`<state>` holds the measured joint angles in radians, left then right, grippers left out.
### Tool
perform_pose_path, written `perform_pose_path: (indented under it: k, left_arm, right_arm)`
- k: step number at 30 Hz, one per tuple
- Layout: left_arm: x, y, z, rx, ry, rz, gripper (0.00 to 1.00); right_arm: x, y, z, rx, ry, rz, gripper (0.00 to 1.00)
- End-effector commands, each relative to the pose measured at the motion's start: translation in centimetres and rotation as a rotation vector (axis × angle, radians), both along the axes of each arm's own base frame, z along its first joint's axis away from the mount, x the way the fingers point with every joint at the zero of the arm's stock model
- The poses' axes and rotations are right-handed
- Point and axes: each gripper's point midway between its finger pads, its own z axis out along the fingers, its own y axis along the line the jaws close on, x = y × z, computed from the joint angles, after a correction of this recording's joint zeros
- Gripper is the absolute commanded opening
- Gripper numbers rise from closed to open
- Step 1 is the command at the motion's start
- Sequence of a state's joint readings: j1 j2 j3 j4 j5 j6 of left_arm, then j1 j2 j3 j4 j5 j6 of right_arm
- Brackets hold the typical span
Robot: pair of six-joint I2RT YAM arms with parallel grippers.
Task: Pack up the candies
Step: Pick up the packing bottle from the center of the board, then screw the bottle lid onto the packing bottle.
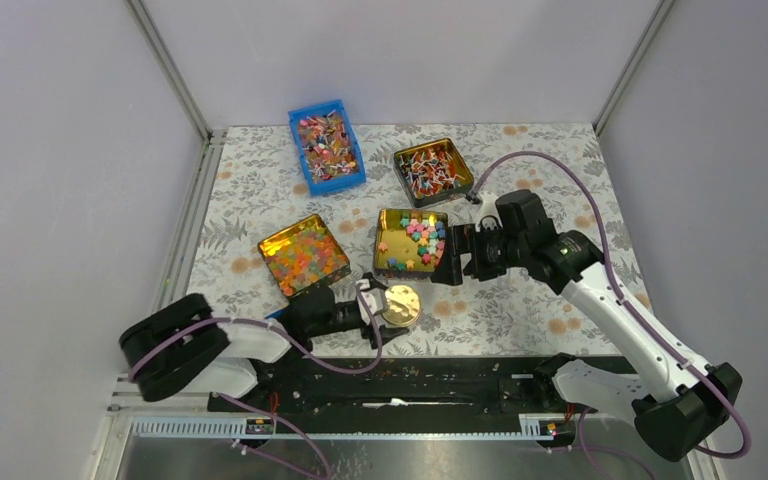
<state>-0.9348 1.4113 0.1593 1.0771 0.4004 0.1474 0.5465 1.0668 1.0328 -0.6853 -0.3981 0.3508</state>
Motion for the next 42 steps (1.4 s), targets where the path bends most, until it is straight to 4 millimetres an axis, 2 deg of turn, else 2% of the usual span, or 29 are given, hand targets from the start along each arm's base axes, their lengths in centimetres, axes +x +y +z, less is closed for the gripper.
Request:
perform_pose_path:
  k: [1, 6, 10, 13, 17, 22, 28, 36, 42]
  left_arm:
    - [1.2, -0.4, 3.9, 0.002, -0.014, 0.049, 0.64]
    - [0.8, 0.4, 7.6, 0.045, 0.008, 0.049, 0.65]
    - [-0.5, 1.2, 10.0, 0.095, 0.041, 0.015, 0.65]
    - [-1.3, 2.2, 10.9, 0.128, 0.067, 0.009, 0.65]
    - [-2.7, 3.1, 11.9, 0.143, 0.091, -0.026, 0.65]
    - [-4.5, 3.7, 13.2, 0.139, 0.129, -0.082, 0.63]
    - [-5.1, 4.1, 14.1, 0.120, 0.109, -0.107, 0.62]
    - [-5.8, 3.9, 14.9, 0.107, 0.080, -0.162, 0.62]
    - [-6.1, 3.8, 15.6, 0.094, 0.056, -0.184, 0.61]
  right_arm:
    - [2.2, 0.1, 3.8, 0.030, -0.149, -0.019, 1.00]
    - [3.5, 0.2, 6.7, 0.055, -0.298, -0.008, 1.00]
    - [3.8, 0.9, 9.8, 0.134, -0.496, 0.061, 1.00]
    - [3.4, 1.1, 11.1, 0.148, -0.583, 0.129, 1.00]
    - [1.5, 1.6, 11.4, 0.149, -0.645, 0.309, 1.00]
    - [-1.9, 1.8, 11.1, 0.156, -0.647, 0.552, 1.00]
    - [-4.8, 3.0, 11.4, 0.237, -0.606, 0.703, 0.98]
    - [-7.3, 5.9, 10.4, 0.231, -0.588, 0.857, 0.94]
    - [-7.8, 7.8, 9.1, 0.180, -0.608, 0.941, 0.90]
